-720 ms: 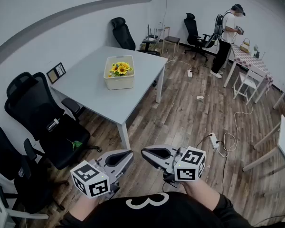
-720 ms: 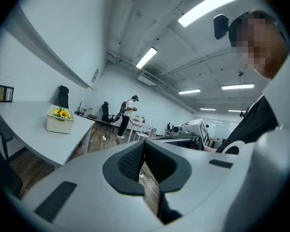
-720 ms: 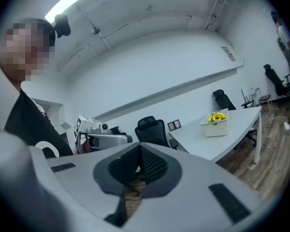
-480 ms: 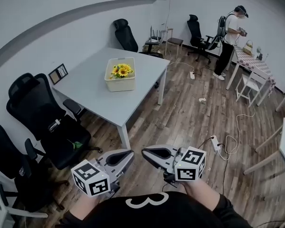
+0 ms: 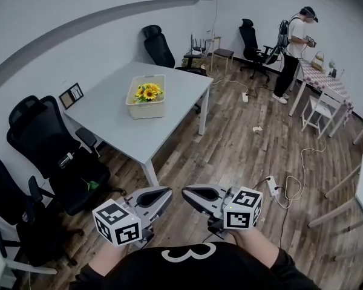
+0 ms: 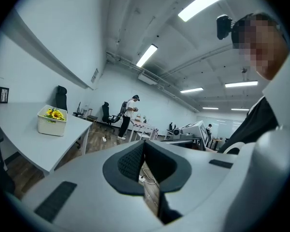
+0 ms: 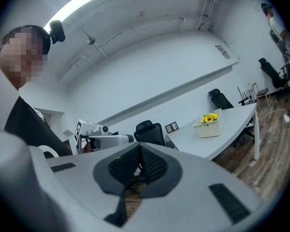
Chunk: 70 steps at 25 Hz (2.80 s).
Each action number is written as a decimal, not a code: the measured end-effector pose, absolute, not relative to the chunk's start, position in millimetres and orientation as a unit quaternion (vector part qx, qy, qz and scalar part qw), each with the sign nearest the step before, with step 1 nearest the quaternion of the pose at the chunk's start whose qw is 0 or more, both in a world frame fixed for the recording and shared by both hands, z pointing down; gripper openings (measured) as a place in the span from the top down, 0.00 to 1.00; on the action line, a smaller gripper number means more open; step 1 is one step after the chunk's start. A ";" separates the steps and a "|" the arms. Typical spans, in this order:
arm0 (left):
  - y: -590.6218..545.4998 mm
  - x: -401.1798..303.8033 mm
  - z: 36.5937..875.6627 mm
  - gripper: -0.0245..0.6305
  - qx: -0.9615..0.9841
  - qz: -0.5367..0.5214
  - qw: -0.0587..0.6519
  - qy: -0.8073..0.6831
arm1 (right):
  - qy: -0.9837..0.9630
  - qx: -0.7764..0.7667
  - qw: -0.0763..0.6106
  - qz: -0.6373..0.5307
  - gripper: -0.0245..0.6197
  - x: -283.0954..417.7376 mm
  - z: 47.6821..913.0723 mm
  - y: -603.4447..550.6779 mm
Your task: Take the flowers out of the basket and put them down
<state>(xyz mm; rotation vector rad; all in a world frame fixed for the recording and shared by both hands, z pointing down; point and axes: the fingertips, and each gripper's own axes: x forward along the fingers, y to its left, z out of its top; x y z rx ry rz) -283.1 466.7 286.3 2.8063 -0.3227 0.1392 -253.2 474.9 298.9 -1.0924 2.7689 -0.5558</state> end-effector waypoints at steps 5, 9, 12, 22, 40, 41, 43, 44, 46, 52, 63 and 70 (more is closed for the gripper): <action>469.2 -240.6 280.9 0.94 0.981 0.043 0.148 -0.113 | 0.912 -0.354 0.076 -0.193 0.95 -206.9 292.0 474.8; 471.3 -216.1 281.8 0.94 0.982 0.040 0.147 -0.114 | 0.912 -0.351 0.082 -0.197 0.95 -177.9 292.0 474.1; 468.7 -201.6 283.3 0.94 0.982 0.040 0.145 -0.115 | 0.915 -0.350 0.071 -0.188 0.95 -165.7 292.9 471.0; 416.7 -157.1 292.7 0.94 0.983 0.042 0.148 -0.097 | 0.902 -0.369 0.073 -0.212 0.95 -115.9 319.4 427.0; 98.0 -82.2 325.8 0.94 0.976 0.052 0.191 -0.090 | 0.889 -0.376 0.055 -0.256 0.95 -44.9 347.8 117.0; 78.7 -83.2 325.9 0.94 0.976 0.051 0.191 -0.094 | 0.892 -0.370 0.054 -0.256 0.95 -47.3 347.4 96.9; 44.7 -86.7 326.1 0.94 0.975 0.051 0.190 -0.105 | 0.897 -0.357 0.047 -0.255 0.95 -53.4 346.4 63.0; 30.5 -89.1 326.2 0.94 0.975 0.052 0.188 -0.111 | 0.900 -0.351 0.044 -0.255 0.95 -56.4 346.2 49.3; 8.4 -94.2 325.3 0.94 0.975 0.049 0.180 -0.120 | 0.904 -0.340 0.041 -0.256 0.95 -61.1 346.8 27.4; -31.5 -114.3 332.4 0.94 0.975 0.075 0.133 -0.164 | 0.911 -0.306 0.042 -0.273 0.95 -72.6 355.5 -9.7; -90.9 -126.5 345.0 0.94 0.944 0.097 0.144 -0.280 | 0.936 -0.213 0.024 -0.278 0.95 -63.5 349.0 -75.9; -147.7 -150.1 364.8 0.94 0.915 0.146 0.138 -0.349 | 0.945 -0.155 0.002 -0.288 0.95 -61.6 348.8 -124.4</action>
